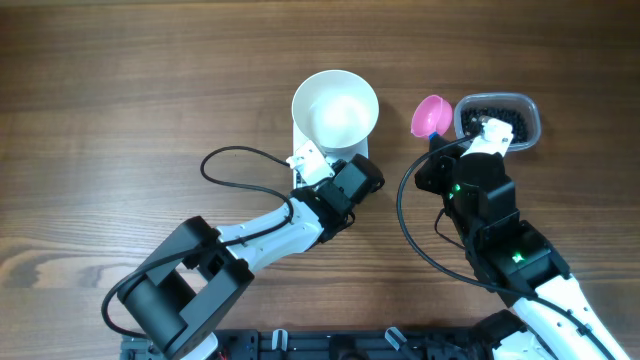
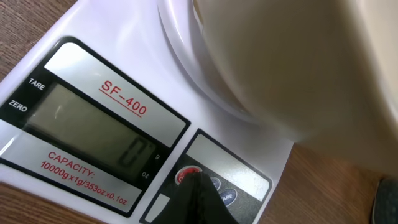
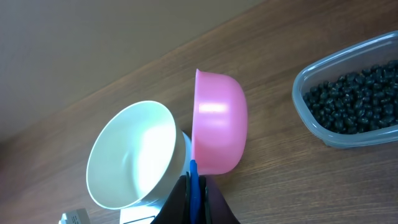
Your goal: Scoop item into bowl and weigh 150g on scale
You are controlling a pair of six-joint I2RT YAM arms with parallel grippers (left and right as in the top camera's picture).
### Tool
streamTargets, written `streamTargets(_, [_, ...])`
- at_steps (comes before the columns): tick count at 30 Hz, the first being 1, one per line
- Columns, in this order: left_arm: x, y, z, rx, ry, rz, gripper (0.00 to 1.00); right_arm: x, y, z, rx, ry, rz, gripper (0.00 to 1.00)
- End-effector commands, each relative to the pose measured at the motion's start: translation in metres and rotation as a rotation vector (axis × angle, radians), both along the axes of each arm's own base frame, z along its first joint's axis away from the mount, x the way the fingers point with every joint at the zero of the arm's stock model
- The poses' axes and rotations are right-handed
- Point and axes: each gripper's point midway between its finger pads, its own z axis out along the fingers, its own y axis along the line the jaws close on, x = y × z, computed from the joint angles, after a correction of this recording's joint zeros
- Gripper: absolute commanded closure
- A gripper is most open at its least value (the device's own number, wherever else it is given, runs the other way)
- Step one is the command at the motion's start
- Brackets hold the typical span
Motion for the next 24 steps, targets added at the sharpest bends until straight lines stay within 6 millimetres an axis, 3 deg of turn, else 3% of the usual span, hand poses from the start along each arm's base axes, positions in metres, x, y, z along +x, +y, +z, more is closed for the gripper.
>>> streamTargets(1, [0.003, 0.007, -0.004, 0.034, -0.016, 0.026, 0.96, 0.003, -0.004, 0.004, -0.019, -0.012, -0.015, 0.96])
streamTargets(7, [0.004, 0.006, -0.015, 0.042, -0.008, 0.026, 0.95, 0.003, -0.004, 0.004, -0.038, -0.014, -0.006, 0.96])
streamTargets(24, [0.006, 0.01, -0.02, 0.028, 0.025, 0.027, 0.96, 0.002, -0.003, 0.002, -0.04, -0.004, -0.001, 0.96])
